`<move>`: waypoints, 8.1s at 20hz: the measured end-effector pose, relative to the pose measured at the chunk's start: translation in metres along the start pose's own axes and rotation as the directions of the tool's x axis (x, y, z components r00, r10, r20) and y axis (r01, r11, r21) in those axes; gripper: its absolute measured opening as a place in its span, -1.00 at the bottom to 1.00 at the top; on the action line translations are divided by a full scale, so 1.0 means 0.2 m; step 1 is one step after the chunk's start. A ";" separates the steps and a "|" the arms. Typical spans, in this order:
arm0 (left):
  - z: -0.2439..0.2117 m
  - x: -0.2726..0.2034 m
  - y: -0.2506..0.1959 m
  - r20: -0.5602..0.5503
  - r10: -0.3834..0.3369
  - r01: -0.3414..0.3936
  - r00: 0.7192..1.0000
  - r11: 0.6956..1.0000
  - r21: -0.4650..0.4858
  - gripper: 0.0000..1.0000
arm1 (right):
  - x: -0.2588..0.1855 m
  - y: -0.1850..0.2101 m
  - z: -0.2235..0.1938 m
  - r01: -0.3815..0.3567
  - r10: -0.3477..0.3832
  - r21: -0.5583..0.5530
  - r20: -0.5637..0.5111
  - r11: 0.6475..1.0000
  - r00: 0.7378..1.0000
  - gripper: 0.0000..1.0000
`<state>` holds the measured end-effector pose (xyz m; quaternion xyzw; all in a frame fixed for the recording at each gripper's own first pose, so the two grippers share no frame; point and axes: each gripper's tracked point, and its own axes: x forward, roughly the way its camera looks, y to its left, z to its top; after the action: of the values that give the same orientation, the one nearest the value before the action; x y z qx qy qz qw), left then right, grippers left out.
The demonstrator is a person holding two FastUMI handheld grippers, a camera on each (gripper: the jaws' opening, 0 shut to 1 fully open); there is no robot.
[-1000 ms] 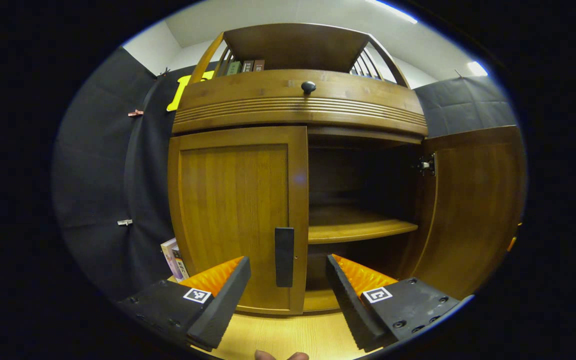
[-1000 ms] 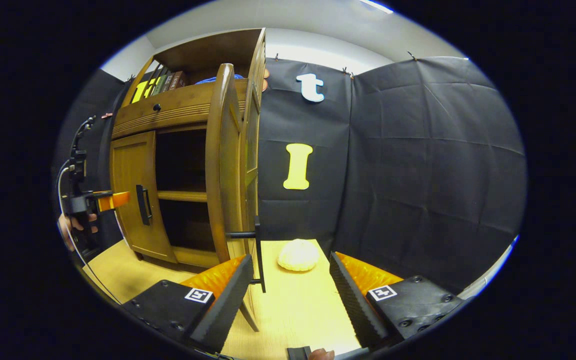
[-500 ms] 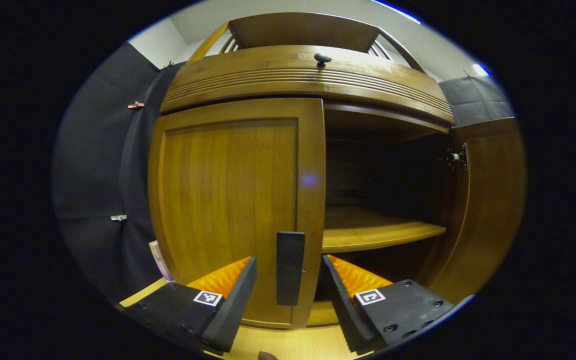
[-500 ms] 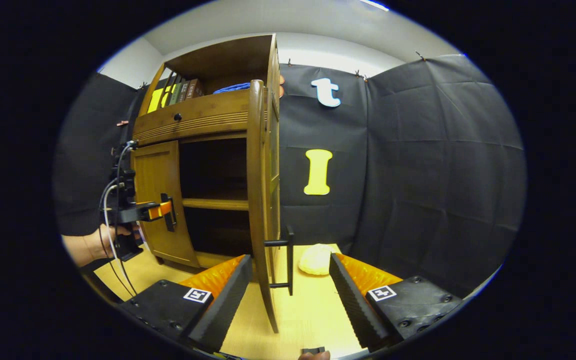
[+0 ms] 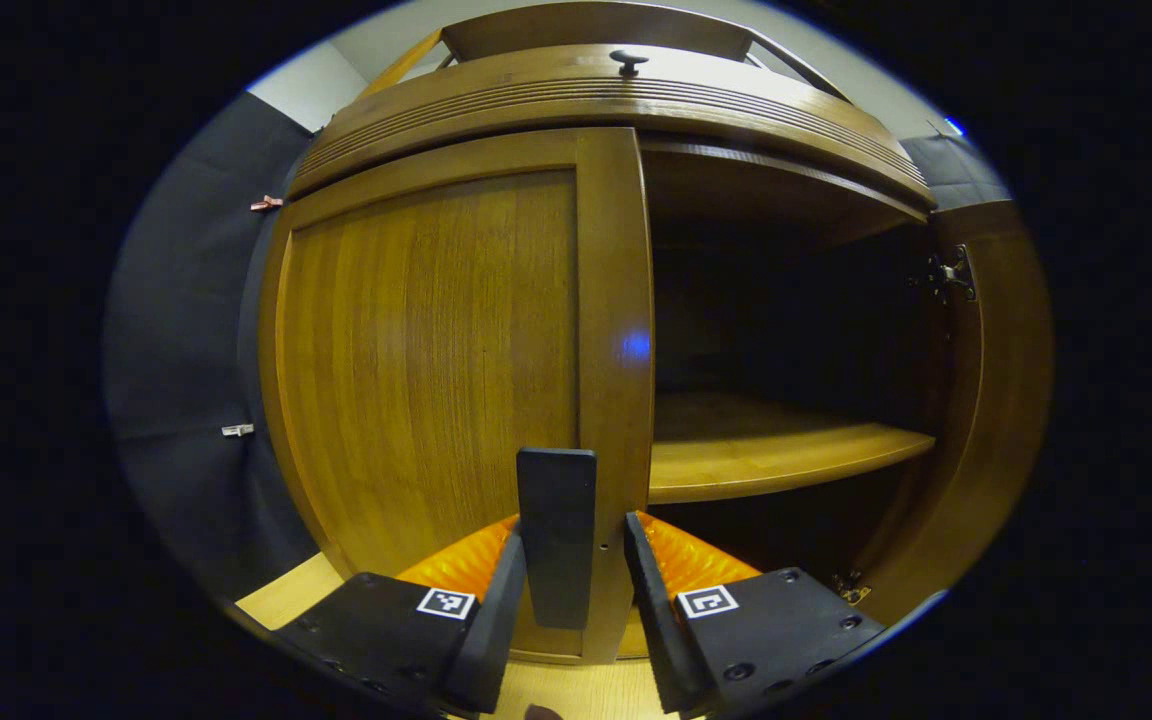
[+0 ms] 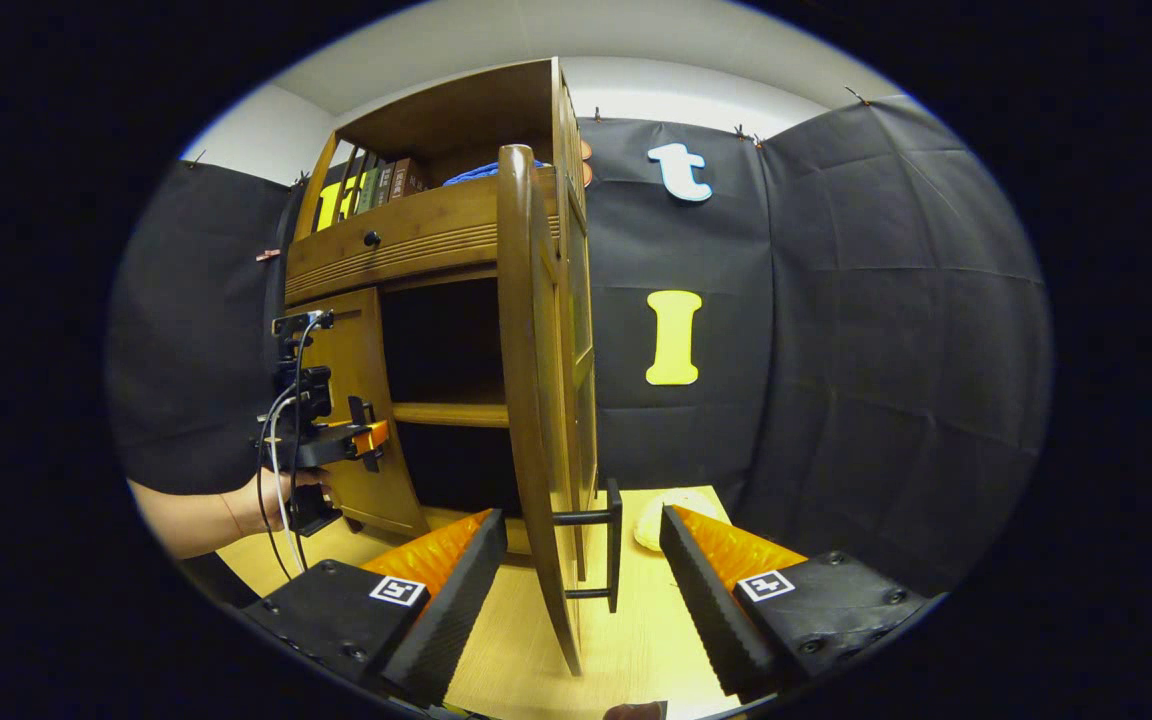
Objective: Open the right door of the double-door shoe cabinet with the right hand, and open the left door with the left hand.
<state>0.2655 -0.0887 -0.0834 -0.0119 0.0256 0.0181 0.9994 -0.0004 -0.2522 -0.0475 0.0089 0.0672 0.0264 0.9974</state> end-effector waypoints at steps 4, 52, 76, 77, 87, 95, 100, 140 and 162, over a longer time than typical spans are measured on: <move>0.00 0.03 0.05 -0.003 0.020 -0.020 1.000 1.000 0.002 -0.09 | 0.02 -0.01 0.02 0.008 -0.008 -0.010 0.015 1.000 1.000 0.86; -0.10 -0.99 0.95 -0.009 0.037 -0.037 0.999 0.999 0.028 -0.72 | -0.39 0.91 -0.09 -0.010 0.012 -0.035 0.078 0.999 0.997 0.94; -0.16 -1.19 1.38 -0.022 0.101 -0.101 0.995 0.995 0.026 -0.77 | -0.31 1.17 -0.03 -0.045 0.051 -0.056 0.115 0.997 0.992 0.95; -0.16 -1.20 1.38 -0.020 0.109 -0.109 0.994 0.994 0.020 -0.77 | -0.31 1.16 -0.04 -0.043 0.050 -0.061 0.109 0.997 0.993 0.94; -0.09 -1.43 1.22 -0.008 0.043 -0.043 0.999 0.997 0.057 -0.29 | -0.23 1.09 0.03 -0.015 0.024 -0.067 0.130 0.998 0.991 0.94; -0.03 -1.59 0.99 0.033 -0.035 0.033 0.999 0.998 0.056 0.86 | -0.22 1.08 0.07 -0.007 0.017 -0.065 0.161 0.998 0.987 0.97; 0.01 -1.61 0.83 0.038 -0.062 0.061 0.997 0.997 0.036 0.90 | -0.22 1.12 0.06 -0.009 0.019 -0.061 0.158 0.998 0.987 1.00; 0.03 -1.33 0.09 0.037 -0.190 0.188 0.981 0.981 0.055 0.94 | 0.02 1.05 -0.01 0.015 -0.012 -0.025 0.131 1.000 0.991 0.96; 0.08 -1.21 -0.10 0.068 -0.148 0.145 0.987 0.988 0.047 0.90 | 0.10 0.91 0.03 -0.061 0.064 -0.023 0.145 0.998 0.987 0.92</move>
<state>0.0264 -0.1170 -0.0538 0.0079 -0.0109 -0.0556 0.9984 0.0112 -0.0700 -0.0398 0.0038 -0.0064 0.0575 0.9983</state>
